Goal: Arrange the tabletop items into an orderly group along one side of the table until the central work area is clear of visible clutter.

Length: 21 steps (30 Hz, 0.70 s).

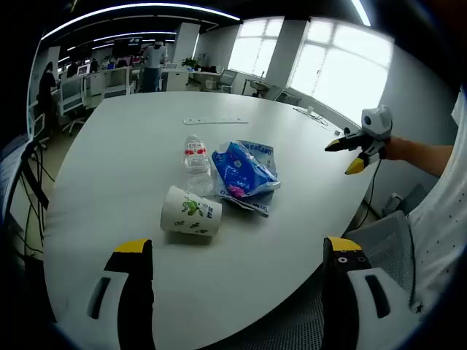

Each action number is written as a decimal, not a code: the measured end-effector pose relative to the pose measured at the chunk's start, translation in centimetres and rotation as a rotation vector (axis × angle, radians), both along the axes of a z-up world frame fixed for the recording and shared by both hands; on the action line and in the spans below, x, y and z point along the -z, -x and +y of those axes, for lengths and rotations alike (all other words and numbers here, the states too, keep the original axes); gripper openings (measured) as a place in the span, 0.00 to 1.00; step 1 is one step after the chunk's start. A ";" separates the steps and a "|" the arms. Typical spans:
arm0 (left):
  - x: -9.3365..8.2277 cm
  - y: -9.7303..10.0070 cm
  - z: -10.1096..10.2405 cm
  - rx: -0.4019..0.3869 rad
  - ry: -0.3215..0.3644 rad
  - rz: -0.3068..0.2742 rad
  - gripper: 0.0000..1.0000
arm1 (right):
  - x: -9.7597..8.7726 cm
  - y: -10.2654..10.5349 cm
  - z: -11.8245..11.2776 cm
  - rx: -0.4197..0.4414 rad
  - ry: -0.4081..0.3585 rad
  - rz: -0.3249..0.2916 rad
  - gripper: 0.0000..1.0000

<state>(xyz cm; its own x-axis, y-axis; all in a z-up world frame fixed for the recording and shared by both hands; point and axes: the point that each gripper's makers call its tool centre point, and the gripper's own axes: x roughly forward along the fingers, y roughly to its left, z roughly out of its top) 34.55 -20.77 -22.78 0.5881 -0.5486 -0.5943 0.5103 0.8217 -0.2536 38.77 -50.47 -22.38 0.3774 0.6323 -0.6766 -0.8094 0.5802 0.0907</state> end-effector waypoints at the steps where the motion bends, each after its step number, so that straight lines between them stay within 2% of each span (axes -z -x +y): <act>1: 0.0 0.0 0.0 0.000 0.000 0.000 1.00 | 0.0 0.0 0.0 0.000 0.001 0.000 0.68; 21: -0.1 0.2 0.2 -0.012 0.003 -0.002 1.00 | 0.1 -0.1 0.1 -0.007 0.003 0.001 0.68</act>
